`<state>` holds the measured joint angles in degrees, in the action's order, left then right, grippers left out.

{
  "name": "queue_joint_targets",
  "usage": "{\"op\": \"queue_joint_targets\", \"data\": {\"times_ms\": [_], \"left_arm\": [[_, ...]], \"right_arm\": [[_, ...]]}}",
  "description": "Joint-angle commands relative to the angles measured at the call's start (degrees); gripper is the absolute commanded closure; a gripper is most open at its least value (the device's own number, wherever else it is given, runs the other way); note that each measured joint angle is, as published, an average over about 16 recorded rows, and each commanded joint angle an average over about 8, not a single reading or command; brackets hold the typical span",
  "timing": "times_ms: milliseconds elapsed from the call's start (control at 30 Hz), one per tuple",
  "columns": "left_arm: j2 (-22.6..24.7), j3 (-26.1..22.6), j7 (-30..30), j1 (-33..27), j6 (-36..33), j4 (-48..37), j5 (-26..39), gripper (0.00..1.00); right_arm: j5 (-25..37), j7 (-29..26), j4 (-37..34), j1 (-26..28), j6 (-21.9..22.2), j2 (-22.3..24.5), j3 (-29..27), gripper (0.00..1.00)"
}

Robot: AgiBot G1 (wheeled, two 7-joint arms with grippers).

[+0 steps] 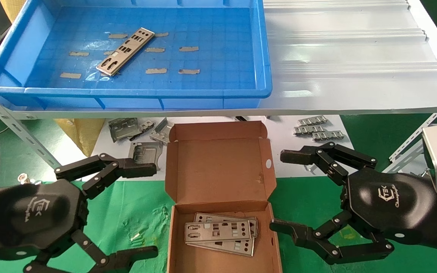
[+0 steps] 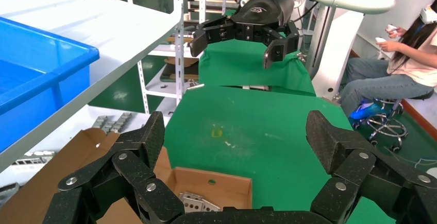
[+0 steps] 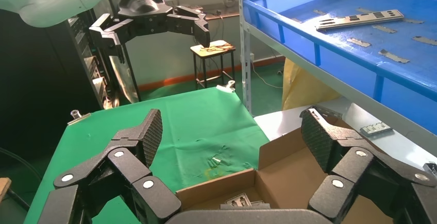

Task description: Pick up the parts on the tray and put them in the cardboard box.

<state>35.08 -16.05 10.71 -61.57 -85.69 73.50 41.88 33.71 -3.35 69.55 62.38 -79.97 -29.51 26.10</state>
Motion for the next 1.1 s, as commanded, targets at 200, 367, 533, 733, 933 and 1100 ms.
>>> {"op": "queue_joint_targets", "data": {"times_ms": [200,367,533,733,933,1100], "left_arm": [[0.03,-0.03,-0.03,-0.02,0.02,-0.03,0.04,0.0],[0.04,-0.05,-0.04,-0.04,0.03,-0.06,0.05,0.0],[0.06,-0.06,-0.04,-0.05,0.03,-0.08,0.06,0.0],[0.08,-0.08,-0.04,-0.07,0.03,-0.09,0.06,0.0],[0.08,-0.08,-0.04,-0.07,0.03,-0.09,0.06,0.0],[0.08,-0.08,-0.04,-0.07,0.03,-0.1,0.06,0.0]], "right_arm": [[0.0,0.0,0.0,0.0,0.0,0.0,0.0,0.0],[0.0,0.0,0.0,0.0,0.0,0.0,0.0,0.0],[0.0,0.0,0.0,0.0,0.0,0.0,0.0,0.0],[0.0,0.0,0.0,0.0,0.0,0.0,0.0,0.0],[0.0,0.0,0.0,0.0,0.0,0.0,0.0,0.0],[0.0,0.0,0.0,0.0,0.0,0.0,0.0,0.0]]}}
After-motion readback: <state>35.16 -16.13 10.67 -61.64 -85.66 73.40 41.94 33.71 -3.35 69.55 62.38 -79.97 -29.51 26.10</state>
